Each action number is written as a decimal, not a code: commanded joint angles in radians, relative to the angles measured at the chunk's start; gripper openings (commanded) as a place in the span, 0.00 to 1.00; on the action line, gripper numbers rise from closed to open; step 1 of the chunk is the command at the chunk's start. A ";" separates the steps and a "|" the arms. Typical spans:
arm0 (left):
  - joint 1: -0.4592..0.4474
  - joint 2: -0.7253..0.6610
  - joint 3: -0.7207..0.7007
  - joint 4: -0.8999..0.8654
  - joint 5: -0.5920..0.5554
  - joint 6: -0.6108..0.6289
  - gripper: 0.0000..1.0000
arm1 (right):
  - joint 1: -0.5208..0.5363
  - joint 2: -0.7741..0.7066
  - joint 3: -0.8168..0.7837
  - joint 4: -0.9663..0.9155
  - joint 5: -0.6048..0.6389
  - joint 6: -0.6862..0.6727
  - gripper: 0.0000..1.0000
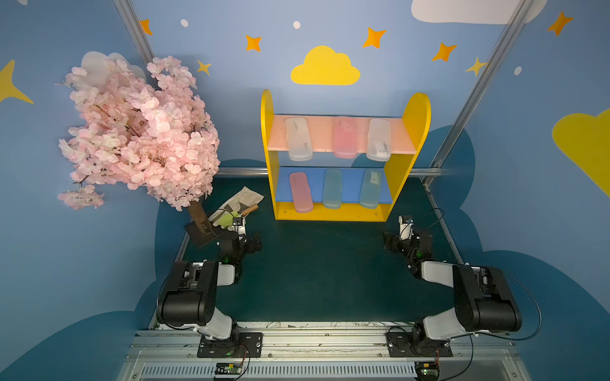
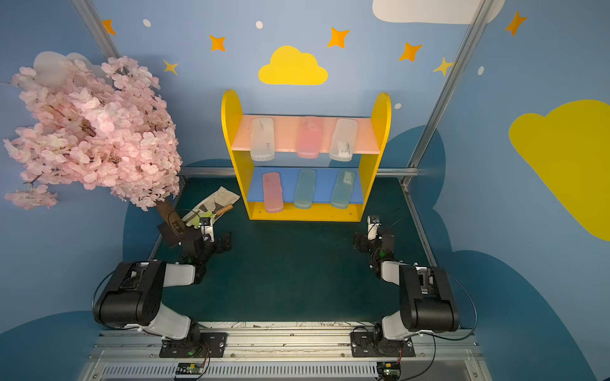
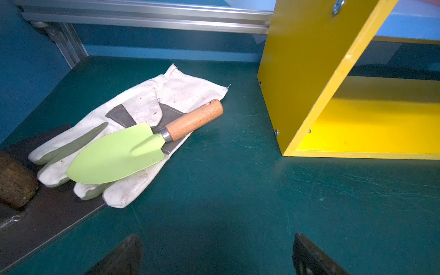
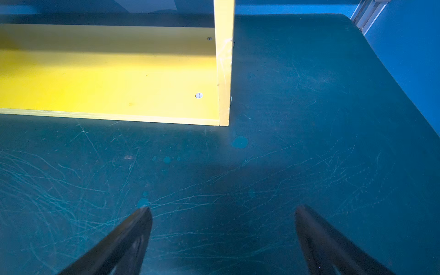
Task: Remove the pencil cases from the shelf
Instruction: Pick up the pencil case from the shelf.
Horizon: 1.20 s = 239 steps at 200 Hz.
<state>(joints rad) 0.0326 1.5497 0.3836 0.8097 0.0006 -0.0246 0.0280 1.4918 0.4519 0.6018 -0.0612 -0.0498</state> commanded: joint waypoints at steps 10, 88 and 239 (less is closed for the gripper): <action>-0.002 -0.013 0.015 0.001 -0.006 0.014 1.00 | 0.006 -0.017 0.019 -0.008 0.012 -0.009 0.99; -0.002 -0.014 0.015 0.001 -0.005 0.013 1.00 | 0.008 -0.017 0.019 -0.009 0.014 -0.008 0.99; -0.001 -0.018 0.017 0.003 -0.013 0.009 1.00 | 0.000 -0.027 0.038 -0.049 0.036 0.012 0.99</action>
<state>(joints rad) 0.0322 1.5497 0.3836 0.8093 0.0006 -0.0223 0.0299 1.4914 0.4538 0.6003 -0.0502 -0.0494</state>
